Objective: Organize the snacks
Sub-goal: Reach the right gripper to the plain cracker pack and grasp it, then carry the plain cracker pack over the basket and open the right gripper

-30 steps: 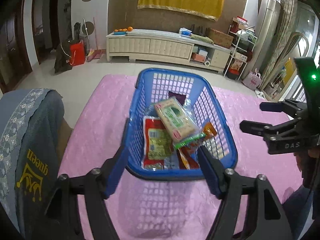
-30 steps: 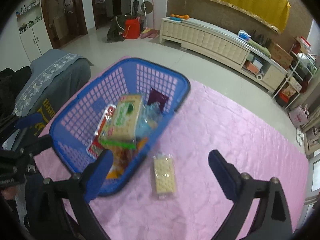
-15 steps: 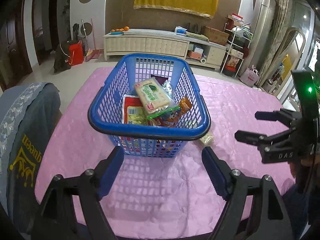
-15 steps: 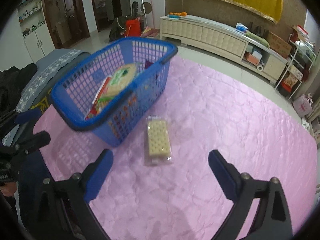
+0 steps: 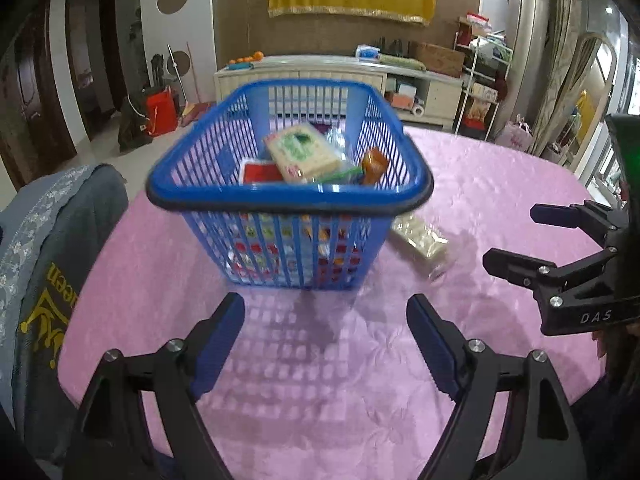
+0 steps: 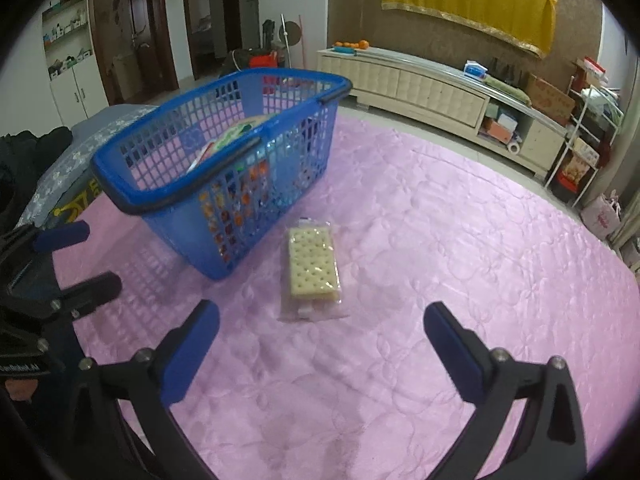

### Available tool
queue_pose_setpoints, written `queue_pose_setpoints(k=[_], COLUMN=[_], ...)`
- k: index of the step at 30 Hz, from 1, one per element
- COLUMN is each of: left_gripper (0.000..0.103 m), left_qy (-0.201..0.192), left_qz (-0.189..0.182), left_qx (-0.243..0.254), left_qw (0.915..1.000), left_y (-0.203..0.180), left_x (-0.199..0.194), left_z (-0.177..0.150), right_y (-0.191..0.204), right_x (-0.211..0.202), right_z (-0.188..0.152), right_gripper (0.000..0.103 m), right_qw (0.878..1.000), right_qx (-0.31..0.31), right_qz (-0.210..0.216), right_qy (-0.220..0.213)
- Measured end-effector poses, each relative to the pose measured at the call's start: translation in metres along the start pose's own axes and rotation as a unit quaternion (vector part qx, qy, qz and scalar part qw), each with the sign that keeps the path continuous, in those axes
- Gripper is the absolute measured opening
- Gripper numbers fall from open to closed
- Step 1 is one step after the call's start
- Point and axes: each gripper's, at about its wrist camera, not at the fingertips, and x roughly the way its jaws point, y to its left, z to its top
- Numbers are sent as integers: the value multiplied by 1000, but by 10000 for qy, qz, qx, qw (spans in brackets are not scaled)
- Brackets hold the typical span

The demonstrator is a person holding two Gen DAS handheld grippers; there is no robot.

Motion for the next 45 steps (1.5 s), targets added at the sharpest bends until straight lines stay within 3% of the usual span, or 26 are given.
queue_pose_setpoints(k=[5,8,14,18,26,29,31,37,45], left_gripper=[89,103,103,103,103,103,103,103,103], left_qy=[59,18,-2,26,44,11,30,58,-81], left_qz=[-44,-64,-21,42,239,284,316,264,187], left_qx=[-183,-308,-426,-439,-440,-490,-491,-501,-390], left_qw=[9998,9995,9991,9990,9987,9984,9983,9984,9990], left_y=[6,10,17,18,26,28,29,27,16], left_x=[12,16,24,30,45,49,53,53,29], left_z=[-5,-6,-4,-4,-4,-7,-8,-8,-6], right_y=[-3,-4,-4,0,-6,-3,2,-1,23], right_x=[9,12,30,52,79,91,93,84,44], right_z=[-4,-5,-2,0,6,8,7,1,-21], right_gripper=[103,103,103,103,101,77,59,48,47], right_qw=[9999,9999,9997,9979,9971,9953,9954,9961,9972], right_qx=[52,55,55,-84,-96,-274,-572,-545,-349], right_qz=[61,103,141,468,597,655,434,397,368], right_qy=[108,93,190,447,471,664,633,566,552])
